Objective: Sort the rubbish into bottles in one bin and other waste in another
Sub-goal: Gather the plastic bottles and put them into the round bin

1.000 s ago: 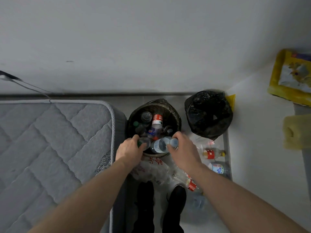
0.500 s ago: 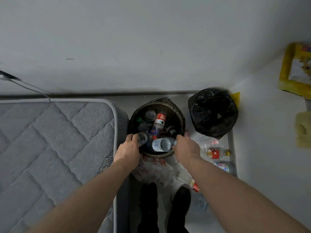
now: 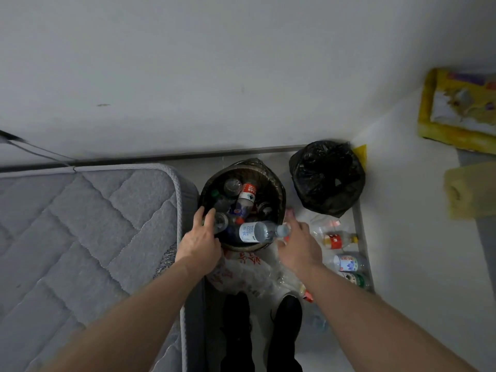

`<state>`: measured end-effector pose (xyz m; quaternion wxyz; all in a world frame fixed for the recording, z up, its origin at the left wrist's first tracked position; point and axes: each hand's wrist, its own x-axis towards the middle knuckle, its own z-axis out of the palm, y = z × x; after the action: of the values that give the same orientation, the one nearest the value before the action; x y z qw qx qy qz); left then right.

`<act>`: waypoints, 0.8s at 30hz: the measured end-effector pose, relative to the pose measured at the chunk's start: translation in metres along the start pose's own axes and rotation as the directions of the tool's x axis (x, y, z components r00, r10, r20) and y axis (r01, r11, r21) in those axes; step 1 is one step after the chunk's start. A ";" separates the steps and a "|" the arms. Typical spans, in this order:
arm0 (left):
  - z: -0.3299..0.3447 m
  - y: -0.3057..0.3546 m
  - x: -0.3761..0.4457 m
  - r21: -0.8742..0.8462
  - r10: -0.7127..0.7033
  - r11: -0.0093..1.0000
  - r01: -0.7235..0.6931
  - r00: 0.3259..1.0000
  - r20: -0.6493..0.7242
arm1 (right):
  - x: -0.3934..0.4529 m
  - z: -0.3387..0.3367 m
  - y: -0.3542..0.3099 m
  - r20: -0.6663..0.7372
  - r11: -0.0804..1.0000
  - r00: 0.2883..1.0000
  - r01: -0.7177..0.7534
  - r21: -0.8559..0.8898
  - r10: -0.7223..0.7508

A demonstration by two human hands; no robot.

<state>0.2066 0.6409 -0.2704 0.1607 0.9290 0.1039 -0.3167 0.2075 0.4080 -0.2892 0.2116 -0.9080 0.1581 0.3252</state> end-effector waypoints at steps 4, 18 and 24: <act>-0.015 0.014 -0.021 0.023 0.097 0.995 -0.095 0.993 -0.068 | -0.031 -0.012 0.009 -0.040 0.996 0.999 -0.027 0.088 0.030; 0.076 0.038 -0.143 0.118 0.137 0.976 -0.181 0.941 0.308 | -0.191 -0.012 0.161 0.100 0.982 0.978 -0.185 0.019 0.183; 0.125 0.064 -0.210 0.136 0.059 0.985 -0.101 0.956 0.286 | -0.225 -0.010 0.232 0.136 0.981 0.980 -0.163 0.108 0.148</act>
<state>-0.0070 0.5167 -0.2179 0.1164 0.8875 0.0183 -0.4456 -0.0522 0.2374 -0.1994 0.2487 -0.8560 0.2340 0.3882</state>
